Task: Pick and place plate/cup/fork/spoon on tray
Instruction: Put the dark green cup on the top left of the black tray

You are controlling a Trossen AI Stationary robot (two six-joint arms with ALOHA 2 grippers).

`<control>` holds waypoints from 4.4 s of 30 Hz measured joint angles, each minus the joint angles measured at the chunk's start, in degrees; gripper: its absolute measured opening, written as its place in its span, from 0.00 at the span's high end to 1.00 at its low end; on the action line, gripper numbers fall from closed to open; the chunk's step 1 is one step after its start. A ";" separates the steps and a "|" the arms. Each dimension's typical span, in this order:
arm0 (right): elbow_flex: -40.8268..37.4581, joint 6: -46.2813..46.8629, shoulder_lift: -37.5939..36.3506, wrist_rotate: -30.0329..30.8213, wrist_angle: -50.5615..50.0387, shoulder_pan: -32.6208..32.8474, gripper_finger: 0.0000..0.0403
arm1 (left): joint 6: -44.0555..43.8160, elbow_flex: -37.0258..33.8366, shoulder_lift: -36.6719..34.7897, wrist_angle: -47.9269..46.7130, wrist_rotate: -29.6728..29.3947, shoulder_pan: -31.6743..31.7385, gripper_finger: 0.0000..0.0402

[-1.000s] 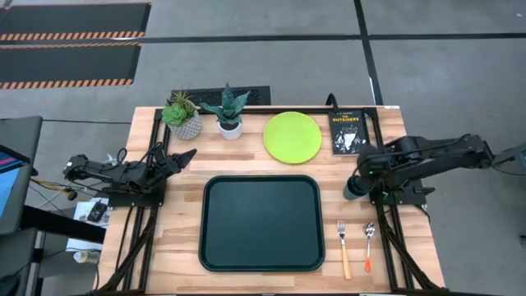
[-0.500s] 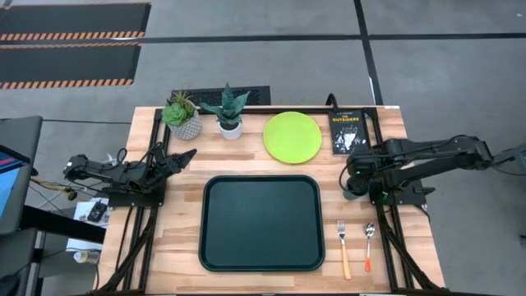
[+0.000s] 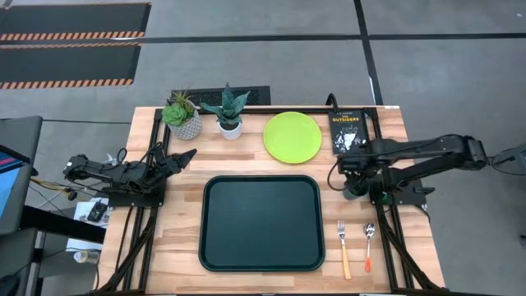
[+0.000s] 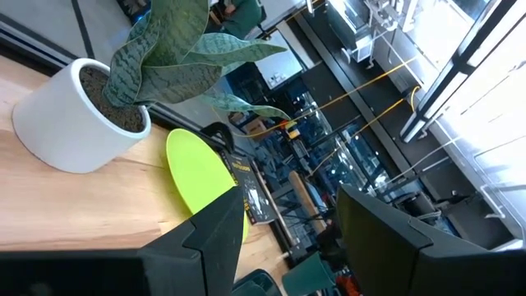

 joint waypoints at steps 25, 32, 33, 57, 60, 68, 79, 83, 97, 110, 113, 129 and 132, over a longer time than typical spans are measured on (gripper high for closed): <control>4.55 -0.86 5.63 0.64 -2.60 -1.27 0.98 | 0.54 0.01 -0.02 0.02 0.25 0.00 0.54; 16.68 -1.08 5.89 3.80 -6.55 -2.49 0.99 | 1.76 0.01 -0.02 0.00 0.23 -0.01 0.54; 18.34 -1.08 5.87 3.86 -6.37 -3.03 0.99 | 1.78 0.01 -0.02 0.00 0.23 0.01 0.54; 68.88 -21.59 46.38 -5.14 3.77 -3.45 1.00 | 1.43 0.00 -0.02 0.02 0.23 -0.02 0.54; 73.86 -22.66 51.38 -5.63 5.67 -2.83 1.00 | 1.42 0.01 -0.02 0.02 0.23 -0.01 0.54; 83.07 -25.71 62.26 -5.45 6.56 -0.51 1.00 | 1.37 -0.01 0.00 0.01 0.23 -0.02 0.54; 84.70 -25.98 71.43 -9.97 6.99 0.69 1.00 | 1.35 0.01 -0.02 0.02 0.23 -0.01 0.54; 84.88 -26.65 72.32 -11.78 7.27 0.70 0.99 | 1.32 0.01 -0.02 0.02 0.23 0.01 0.54; 84.78 -26.79 72.36 -12.62 9.17 0.62 0.83 | 1.32 0.01 -0.02 0.01 0.23 -0.01 0.54; 84.74 -27.25 72.36 -14.33 10.76 0.25 0.63 | 1.32 0.01 -0.02 0.02 0.23 -0.02 0.54; 84.74 -27.26 72.25 -14.38 10.77 0.00 0.59 | 1.33 0.01 -0.02 0.01 0.23 -0.02 0.54; 85.19 -30.37 54.02 -14.29 11.77 -0.58 0.58 | 1.37 -0.01 -0.02 0.00 0.23 0.00 0.54; 85.17 -31.97 46.55 -14.11 8.88 -0.91 0.61 | 1.37 -0.01 0.00 0.02 0.23 0.00 0.54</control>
